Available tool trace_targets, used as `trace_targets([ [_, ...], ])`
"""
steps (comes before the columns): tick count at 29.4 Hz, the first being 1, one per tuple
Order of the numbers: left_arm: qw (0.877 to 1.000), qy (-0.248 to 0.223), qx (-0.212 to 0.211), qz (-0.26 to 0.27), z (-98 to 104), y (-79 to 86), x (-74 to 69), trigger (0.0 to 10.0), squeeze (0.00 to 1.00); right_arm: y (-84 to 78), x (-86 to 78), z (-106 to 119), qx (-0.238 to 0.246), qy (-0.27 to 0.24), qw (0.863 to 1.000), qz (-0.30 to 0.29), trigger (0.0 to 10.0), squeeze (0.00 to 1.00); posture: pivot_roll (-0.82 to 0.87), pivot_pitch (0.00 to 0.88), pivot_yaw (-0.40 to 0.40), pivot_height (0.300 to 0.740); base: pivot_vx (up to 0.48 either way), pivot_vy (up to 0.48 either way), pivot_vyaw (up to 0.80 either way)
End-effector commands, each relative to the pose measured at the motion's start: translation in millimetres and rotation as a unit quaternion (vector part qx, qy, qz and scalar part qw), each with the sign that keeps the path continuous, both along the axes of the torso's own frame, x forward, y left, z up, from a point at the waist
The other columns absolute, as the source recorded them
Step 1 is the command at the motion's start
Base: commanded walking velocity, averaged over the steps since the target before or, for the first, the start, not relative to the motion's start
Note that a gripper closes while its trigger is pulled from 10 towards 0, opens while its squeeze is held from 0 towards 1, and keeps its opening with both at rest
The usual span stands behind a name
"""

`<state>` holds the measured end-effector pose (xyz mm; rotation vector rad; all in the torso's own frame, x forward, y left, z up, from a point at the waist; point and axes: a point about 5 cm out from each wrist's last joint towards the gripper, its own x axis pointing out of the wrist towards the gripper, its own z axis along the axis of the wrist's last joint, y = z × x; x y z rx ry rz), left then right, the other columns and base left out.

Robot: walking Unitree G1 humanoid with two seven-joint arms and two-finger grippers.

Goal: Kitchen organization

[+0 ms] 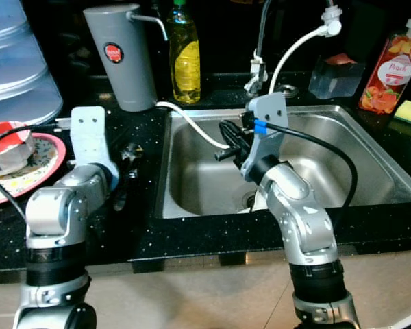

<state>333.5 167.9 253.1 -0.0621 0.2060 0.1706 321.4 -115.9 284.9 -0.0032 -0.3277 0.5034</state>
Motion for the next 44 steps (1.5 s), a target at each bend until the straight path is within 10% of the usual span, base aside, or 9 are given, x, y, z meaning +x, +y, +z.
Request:
trace_targets([
  [1,1.0,0.022,-0.007,0.012,-9.2,3.1,-2.7,8.8,0.0,-1.7,0.0,-2.7,0.002,0.005,1.0,-0.004,10.0,0.0,-0.04,0.108,0.037,0.74,0.0,0.0,0.0],
  [7,0.999,0.019,0.014,0.026,-8.5,7.4,-2.3,10.0,0.0,-1.6,0.2,-2.5,0.002,0.004,1.0,-0.004,10.0,0.0,-0.04,0.108,0.037,0.74,0.0,0.0,0.0],
  [8,0.999,0.011,0.022,0.031,-5.7,8.9,-1.4,10.0,1.0,-1.6,0.3,-2.6,0.002,0.004,1.0,-0.004,10.0,0.0,-0.04,0.106,0.036,0.74,0.0,0.0,0.0],
  [13,0.999,0.006,0.02,0.029,-3.2,8.7,-0.7,10.0,1.0,-1.3,0.5,-2.4,0.002,0.004,1.0,-0.004,10.0,0.0,-0.04,0.106,0.037,0.74,0.0,0.0,0.0],
  [20,0.999,0.022,0.001,0.023,-10.1,6.0,-1.5,10.0,0.0,-1.4,0.3,-2.2,0.002,0.003,1.0,-0.004,10.0,0.0,-0.04,0.106,0.037,0.74,0.0,0.0,0.0],
  [24,0.998,0.052,-0.026,0.02,-24.1,5.8,-2.1,0.0,0.0,-1.4,0.2,-2.0,0.001,0.003,1.0,-0.004,10.0,0.0,-0.04,0.103,0.038,0.74,0.0,0.0,0.0],
  [40,0.997,-0.068,0.018,0.014,10.7,9.2,0.9,0.0,0.0,-0.5,0.5,-1.1,0.001,0.002,1.0,0.0,10.0,0.0,-0.04,0.099,0.036,0.74,0.0,0.0,0.0],
  [41,0.994,-0.11,0.003,-0.004,24.7,5.3,0.3,10.0,0.0,-0.5,0.6,-1.3,0.0,0.001,1.0,0.0,10.0,0.0,-0.04,0.093,0.033,0.74,0.0,0.0,0.0],
  [44,0.983,-0.173,-0.033,-0.058,52.9,-5.8,-0.8,10.0,0.0,-0.5,0.9,-1.3,0.0,0.001,1.0,0.0,10.0,0.0,-0.04,0.091,0.033,0.74,0.0,0.0,0.0],
])
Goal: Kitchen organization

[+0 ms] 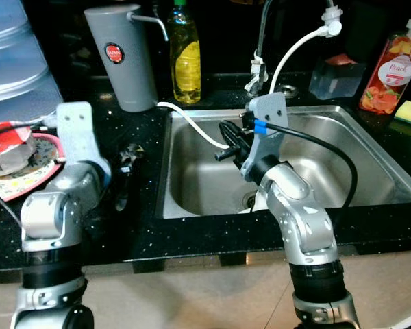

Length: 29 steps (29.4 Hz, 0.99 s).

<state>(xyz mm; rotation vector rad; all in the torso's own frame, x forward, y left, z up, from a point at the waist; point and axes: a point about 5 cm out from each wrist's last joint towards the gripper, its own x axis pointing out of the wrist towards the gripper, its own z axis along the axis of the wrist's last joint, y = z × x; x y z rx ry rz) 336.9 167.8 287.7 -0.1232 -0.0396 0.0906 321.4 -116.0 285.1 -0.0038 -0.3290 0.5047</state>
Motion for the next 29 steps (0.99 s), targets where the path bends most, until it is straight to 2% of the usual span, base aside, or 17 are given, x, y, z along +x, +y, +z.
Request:
trace_targets([
  [1,0.997,-0.059,-0.013,-0.04,24.5,-8.7,-4.3,10.0,0.0,-0.3,1.1,-1.3,0.0,0.002,1.0,-0.001,10.0,0.0,-0.04,0.091,0.033,0.74,0.0,0.0,0.0],
  [5,0.998,-0.03,-0.012,-0.053,18.9,-11.5,0.7,10.0,0.0,-0.7,0.9,-0.7,0.0,0.001,1.0,-0.002,10.0,0.0,-0.04,0.091,0.033,0.74,0.0,0.0,0.0],
  [6,0.999,-0.02,0.016,-0.04,13.4,-10.1,2.4,10.0,0.0,-1.5,0.4,-0.3,0.0,0.0,1.0,-0.004,10.0,0.0,-0.05,0.095,0.038,0.74,0.0,0.0,0.0],
  [9,0.999,-0.001,0.036,-0.001,6.4,0.0,5.7,10.0,0.0,-2.3,-0.5,0.1,0.0,-0.001,1.0,-0.005,10.0,0.0,-0.05,0.097,0.039,0.74,0.0,0.0,0.0],
  [10,0.998,0.004,0.054,0.015,4.6,5.1,6.8,10.0,0.36,-2.4,-1.1,0.2,0.0,-0.002,1.0,-0.005,10.0,0.0,-0.05,0.099,0.038,0.74,0.0,0.0,0.0],
  [11,0.998,0.014,0.055,0.029,2.4,10.8,8.1,10.0,1.0,-2.5,-1.5,0.0,0.0,-0.001,1.0,-0.005,10.0,0.0,-0.05,0.099,0.038,0.74,0.0,0.0,0.0],
  [13,0.998,0.046,0.039,0.023,-6.1,11.5,7.6,10.0,1.0,-2.3,-1.5,-1.3,0.0,0.001,1.0,-0.004,10.0,0.0,-0.05,0.101,0.035,0.74,0.0,0.0,0.0],
  [16,0.996,0.087,0.019,0.005,-19.1,1.1,3.0,10.0,1.0,-1.9,-1.1,-1.8,-0.001,0.002,1.0,-0.004,10.0,0.0,-0.04,0.104,0.035,0.74,0.0,0.0,0.0],
  [19,0.994,0.103,0.039,0.004,-33.1,-13.6,-9.4,10.0,1.0,-1.0,-0.7,-1.5,0.001,0.003,1.0,-0.002,10.0,0.0,-0.04,0.107,0.033,0.74,0.0,0.0,0.0],
  [20,0.993,0.102,0.051,0.0,-36.3,-18.7,-12.9,10.0,0.0,-0.6,-0.6,-2.1,0.0,0.004,1.0,-0.002,10.0,0.0,-0.04,0.11,0.032,0.74,0.0,0.0,0.0],
  [24,0.992,0.113,0.052,-0.001,-41.9,-21.1,-13.3,10.0,0.0,0.2,-0.5,-3.1,0.0,0.006,1.0,0.0,10.0,0.0,-0.03,0.111,0.03,0.74,0.0,0.0,0.0],
  [29,0.991,0.121,0.048,0.026,-43.1,-11.7,-11.1,10.0,0.0,-0.2,-0.3,-2.6,0.001,0.006,1.0,0.0,10.0,0.0,-0.03,0.111,0.03,0.74,0.0,0.0,0.0],
])
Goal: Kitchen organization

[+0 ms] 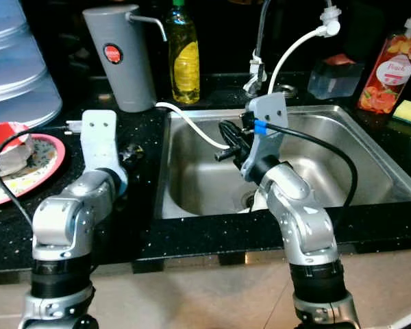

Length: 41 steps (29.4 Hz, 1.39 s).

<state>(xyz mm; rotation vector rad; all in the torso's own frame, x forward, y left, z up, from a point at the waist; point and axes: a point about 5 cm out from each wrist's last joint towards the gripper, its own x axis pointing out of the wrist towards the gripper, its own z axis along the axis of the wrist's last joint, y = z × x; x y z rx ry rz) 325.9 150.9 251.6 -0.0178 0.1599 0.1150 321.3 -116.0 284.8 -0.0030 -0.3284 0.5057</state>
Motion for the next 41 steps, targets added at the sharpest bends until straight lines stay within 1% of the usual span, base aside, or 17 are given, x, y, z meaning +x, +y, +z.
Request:
trace_targets([
  [1,1.0,0.018,0.002,0.019,-6.9,5.2,0.0,10.0,0.0,-0.2,-0.3,-2.3,0.001,0.005,1.0,0.0,10.0,0.0,-0.03,0.111,0.03,0.74,0.0,0.0,0.0],
  [6,0.996,0.026,-0.006,0.088,-11.1,20.2,-3.7,10.0,0.0,-0.8,-0.5,-2.7,0.001,0.006,1.0,-0.003,10.0,0.0,-0.04,0.111,0.036,0.74,0.0,0.0,0.0],
  [9,0.994,0.02,-0.014,0.102,-11.2,23.6,-3.8,10.0,0.0,-0.8,-0.5,-2.9,0.002,0.006,1.0,-0.003,10.0,0.0,-0.04,0.111,0.036,0.74,0.0,0.0,0.0],
  [15,0.993,0.066,-0.061,0.074,-23.3,20.9,-0.1,10.0,0.0,-0.6,-0.3,-2.9,0.002,0.006,1.0,-0.002,10.0,0.0,-0.04,0.109,0.033,0.74,0.0,0.0,0.0],
  [16,0.993,0.069,-0.06,0.073,-24.3,21.0,0.4,8.9,0.0,-0.8,-0.2,-2.5,0.002,0.006,1.0,-0.002,10.0,0.0,-0.04,0.108,0.033,0.74,0.0,0.0,0.0],
  [18,0.993,0.07,-0.058,0.072,-24.4,21.3,0.7,9.1,0.0,-1.0,-0.1,-2.2,0.002,0.005,1.0,-0.003,10.0,0.0,-0.04,0.108,0.033,0.74,0.0,0.0,0.0],
  [19,0.994,0.067,-0.053,0.074,-23.3,21.5,1.0,9.5,0.0,-1.1,-0.1,-2.1,0.002,0.005,1.0,-0.003,10.0,0.0,-0.04,0.109,0.035,0.74,0.0,0.0,0.0],
  [20,0.997,0.041,-0.016,0.068,-14.7,21.4,2.7,9.6,0.0,-1.1,-0.1,-2.1,0.002,0.005,1.0,-0.003,10.0,0.0,-0.04,0.109,0.034,0.74,0.0,0.0,0.0],
  [21,0.998,0.026,-0.005,0.064,-9.2,19.9,3.4,10.0,0.0,-1.1,-0.1,-2.1,0.002,0.005,1.0,-0.003,10.0,0.0,-0.04,0.108,0.035,0.74,0.0,0.0,0.0],
  [22,0.998,0.026,-0.005,0.064,-9.2,19.9,3.4,10.0,0.0,-1.1,-0.1,-2.1,0.002,0.005,1.0,-0.003,10.0,0.0,-0.04,0.108,0.035,0.74,0.0,0.0,0.0],
  [24,0.999,-0.016,0.017,0.046,4.5,14.4,4.7,10.0,0.0,-1.3,-0.1,-2.2,0.002,0.005,1.0,-0.003,10.0,0.0,-0.04,0.108,0.035,0.74,0.0,0.0,0.0],
  [29,0.997,-0.047,0.032,0.043,17.1,12.7,4.8,9.8,0.0,-0.8,-0.2,-2.1,0.003,0.004,1.0,-0.003,10.0,0.0,-0.04,0.108,0.037,0.74,0.0,0.0,0.0],
  [31,0.997,-0.046,0.031,0.05,18.8,16.3,5.5,10.0,0.0,-0.8,-0.3,-2.0,0.003,0.004,1.0,-0.004,10.0,0.0,-0.04,0.108,0.037,0.74,0.0,0.0,0.0],
  [35,0.999,-0.009,0.01,0.05,22.1,47.9,13.4,10.0,0.0,-1.3,-0.7,-2.5,0.003,0.005,1.0,-0.005,10.0,0.0,-0.04,0.11,0.038,0.74,0.0,0.0,0.0],
  [36,0.999,-0.009,0.01,0.05,22.1,47.9,13.4,10.0,0.0,-1.3,-0.7,-2.5,0.003,0.005,1.0,-0.005,10.0,0.0,-0.04,0.11,0.038,0.74,0.0,0.0,0.0],
  [37,0.999,0.008,0.004,0.032,22.0,56.4,14.9,10.0,0.0,-1.4,-0.8,-2.7,0.003,0.006,1.0,-0.005,10.0,0.0,-0.04,0.11,0.038,0.74,0.0,0.0,0.0],
  [41,0.999,0.033,-0.001,0.038,16.8,70.2,17.0,10.0,0.0,-1.4,-0.6,-2.9,0.003,0.006,1.0,-0.005,10.0,0.0,-0.03,0.109,0.037,0.74,0.0,0.0,0.0],
])
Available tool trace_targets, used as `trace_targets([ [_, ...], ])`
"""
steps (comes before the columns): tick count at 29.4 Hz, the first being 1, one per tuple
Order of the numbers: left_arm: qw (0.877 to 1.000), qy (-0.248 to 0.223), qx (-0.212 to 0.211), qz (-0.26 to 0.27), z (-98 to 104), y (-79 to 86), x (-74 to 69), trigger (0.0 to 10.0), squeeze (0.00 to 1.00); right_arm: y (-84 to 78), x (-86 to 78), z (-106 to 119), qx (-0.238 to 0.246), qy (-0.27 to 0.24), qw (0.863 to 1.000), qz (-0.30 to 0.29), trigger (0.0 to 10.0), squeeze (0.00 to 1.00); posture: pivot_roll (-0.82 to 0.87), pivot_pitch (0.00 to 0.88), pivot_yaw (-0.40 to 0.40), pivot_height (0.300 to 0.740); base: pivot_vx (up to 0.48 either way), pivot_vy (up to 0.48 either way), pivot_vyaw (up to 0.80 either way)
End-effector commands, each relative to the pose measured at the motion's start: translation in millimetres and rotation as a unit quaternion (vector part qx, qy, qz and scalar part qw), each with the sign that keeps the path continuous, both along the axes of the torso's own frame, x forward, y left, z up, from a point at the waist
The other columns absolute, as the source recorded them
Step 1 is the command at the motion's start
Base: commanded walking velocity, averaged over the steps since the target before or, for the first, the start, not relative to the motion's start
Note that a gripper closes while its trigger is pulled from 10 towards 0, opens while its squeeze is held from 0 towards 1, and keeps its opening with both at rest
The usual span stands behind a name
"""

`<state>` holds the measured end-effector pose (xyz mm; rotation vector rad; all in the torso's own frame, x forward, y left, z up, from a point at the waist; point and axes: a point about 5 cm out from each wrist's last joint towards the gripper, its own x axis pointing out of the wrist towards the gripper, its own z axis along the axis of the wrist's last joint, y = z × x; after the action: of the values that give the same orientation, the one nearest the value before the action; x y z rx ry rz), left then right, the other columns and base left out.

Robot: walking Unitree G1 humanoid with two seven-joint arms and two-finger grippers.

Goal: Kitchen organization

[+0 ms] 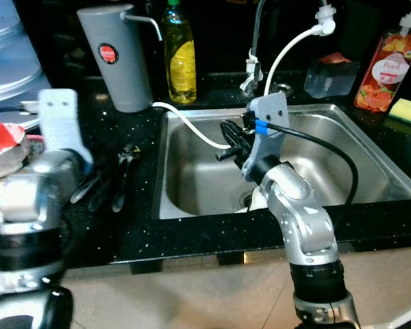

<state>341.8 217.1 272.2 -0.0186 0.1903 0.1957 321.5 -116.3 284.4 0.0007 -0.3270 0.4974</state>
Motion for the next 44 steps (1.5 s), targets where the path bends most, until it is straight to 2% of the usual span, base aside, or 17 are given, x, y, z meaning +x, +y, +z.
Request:
trace_targets([
  [1,1.0,0.024,-0.001,-0.004,-6.2,5.5,1.8,10.0,0.0,-1.0,-0.6,-2.5,0.001,0.005,1.0,-0.001,10.0,0.0,-0.03,0.109,0.037,0.74,0.0,0.0,0.0],
  [4,0.999,0.035,-0.008,-0.02,-10.4,3.3,2.8,10.0,0.0,-0.8,-0.6,-2.5,0.001,0.005,1.0,-0.001,10.0,0.0,-0.03,0.109,0.038,0.74,0.0,0.0,0.0],
  [7,0.997,0.045,-0.026,-0.062,-14.5,-5.2,5.0,10.0,0.0,-0.5,-0.8,-1.6,0.001,0.003,1.0,0.0,10.0,0.0,-0.04,0.106,0.039,0.74,0.0,0.0,0.0],
  [11,0.998,0.017,-0.003,-0.064,-3.5,-5.2,6.1,10.0,0.0,-1.5,-1.2,-1.5,-0.001,0.002,1.0,-0.001,10.0,0.0,-0.04,0.102,0.039,0.74,0.0,0.0,0.0],
  [12,0.998,0.012,0.004,-0.069,-1.1,-6.4,5.8,10.0,0.21,-1.6,-1.3,-1.6,-0.002,0.002,1.0,-0.001,10.0,0.0,-0.04,0.102,0.039,0.74,0.0,0.0,0.0],
  [13,0.998,0.012,0.004,-0.069,-1.1,-6.4,5.8,10.0,0.21,-1.6,-1.3,-1.6,-0.002,0.002,1.0,-0.001,10.0,0.0,-0.04,0.102,0.039,0.74,0.0,0.0,0.0],
  [14,0.997,0.01,0.003,-0.073,0.2,-7.7,5.1,10.0,1.0,-1.5,-1.4,-1.7,-0.002,0.002,1.0,-0.001,10.0,0.0,-0.04,0.101,0.038,0.74,0.0,0.0,0.0],
  [20,0.997,0.012,-0.007,-0.072,2.5,-7.1,2.5,10.0,1.0,-0.9,-1.2,-1.7,-0.002,0.002,1.0,0.001,10.0,0.0,-0.04,0.098,0.037,0.74,0.0,0.0,0.0],
  [21,0.997,0.013,-0.009,-0.071,3.0,-6.2,2.0,10.0,0.8,-0.8,-1.1,-1.8,-0.003,0.002,1.0,0.001,10.0,0.0,-0.04,0.098,0.037,0.74,0.0,0.0,0.0],
  [22,0.997,0.016,-0.011,-0.072,2.8,-5.7,1.6,10.0,0.14,-0.7,-1.1,-1.9,-0.003,0.002,1.0,0.001,10.0,0.0,-0.04,0.098,0.037,0.74,0.0,0.0,0.0],
  [23,0.997,0.023,-0.022,-0.075,0.7,-5.6,1.2,10.0,0.0,-0.8,-1.0,-2.0,-0.003,0.003,1.0,0.001,10.0,0.0,-0.04,0.098,0.035,0.74,0.0,0.0,0.0],
  [29,0.996,0.056,-0.033,-0.069,-15.8,-2.0,0.4,10.0,0.0,-0.7,-0.6,-1.8,-0.003,0.003,1.0,0.002,10.0,0.0,-0.04,0.099,0.035,0.74,0.0,0.0,0.0],
  [34,0.996,0.059,-0.029,-0.054,-20.4,2.3,0.0,10.0,0.0,-1.3,-0.7,-2.5,-0.003,0.004,1.0,0.001,10.0,0.0,-0.04,0.099,0.035,0.74,0.0,0.0,0.0],
  [40,0.997,0.058,-0.046,-0.033,-23.9,9.0,0.4,10.0,0.0,-1.6,-0.7,-2.6,-0.003,0.004,1.0,0.001,10.0,0.0,-0.04,0.099,0.035,0.74,0.0,0.0,0.0],
  [42,0.996,0.057,-0.068,-0.034,-26.2,9.1,0.6,8.2,0.0,-1.4,-0.9,-2.2,-0.003,0.003,1.0,0.001,10.0,0.0,-0.04,0.1,0.033,0.74,0.0,0.0,0.0],
  [43,0.995,0.055,-0.082,-0.032,-27.3,9.7,0.8,8.2,0.0,-1.3,-0.9,-2.1,-0.003,0.003,1.0,0.002,10.0,0.0,-0.04,0.1,0.032,0.74,0.0,0.0,0.0],
  [44,0.993,0.053,-0.102,-0.034,-28.9,9.7,1.0,5.4,0.0,-1.4,-0.9,-2.1,-0.004,0.003,1.0,0.002,10.0,0.0,-0.04,0.101,0.031,0.74,0.0,0.0,0.0],
])
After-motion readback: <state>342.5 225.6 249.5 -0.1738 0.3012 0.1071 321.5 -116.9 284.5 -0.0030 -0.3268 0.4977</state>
